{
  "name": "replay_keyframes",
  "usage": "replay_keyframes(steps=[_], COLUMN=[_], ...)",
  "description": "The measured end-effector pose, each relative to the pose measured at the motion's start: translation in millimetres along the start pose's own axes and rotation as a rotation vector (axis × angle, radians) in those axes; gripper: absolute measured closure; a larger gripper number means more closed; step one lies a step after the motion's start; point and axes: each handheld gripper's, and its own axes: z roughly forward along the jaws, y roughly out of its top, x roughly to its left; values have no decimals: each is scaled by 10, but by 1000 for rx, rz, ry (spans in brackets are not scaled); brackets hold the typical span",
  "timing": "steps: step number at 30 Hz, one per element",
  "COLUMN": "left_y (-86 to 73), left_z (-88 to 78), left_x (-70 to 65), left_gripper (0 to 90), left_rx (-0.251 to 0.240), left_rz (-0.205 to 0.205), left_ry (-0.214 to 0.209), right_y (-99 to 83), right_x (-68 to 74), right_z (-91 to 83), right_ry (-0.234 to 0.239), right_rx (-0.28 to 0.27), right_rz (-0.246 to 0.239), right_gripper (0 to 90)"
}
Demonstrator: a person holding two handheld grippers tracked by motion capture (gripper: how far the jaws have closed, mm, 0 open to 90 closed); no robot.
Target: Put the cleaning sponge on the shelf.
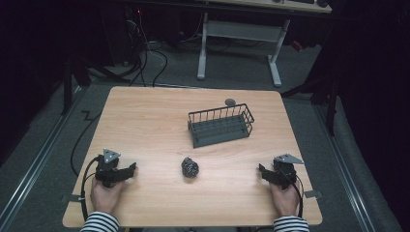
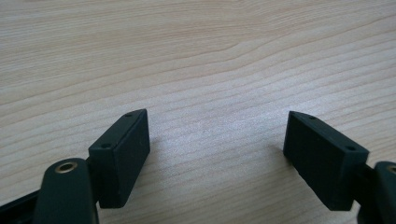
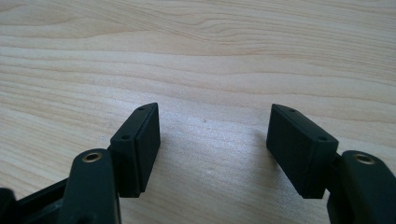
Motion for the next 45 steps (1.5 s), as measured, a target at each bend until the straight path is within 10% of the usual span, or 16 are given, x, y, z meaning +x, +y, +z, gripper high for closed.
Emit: replay_keyframes(steps=[21, 45], left_y=[1, 1], left_z=[1, -1], left_x=[-1, 11], left_gripper=[224, 220], left_rx=[1, -3], left_rz=[0, -15], left_ry=[-2, -11], right_y=[37, 984], right_x=[14, -3], right_z=[-37, -178], right_ry=[79, 161], right_rx=[-15, -156], right_rz=[-9, -23], right_gripper=[472, 542])
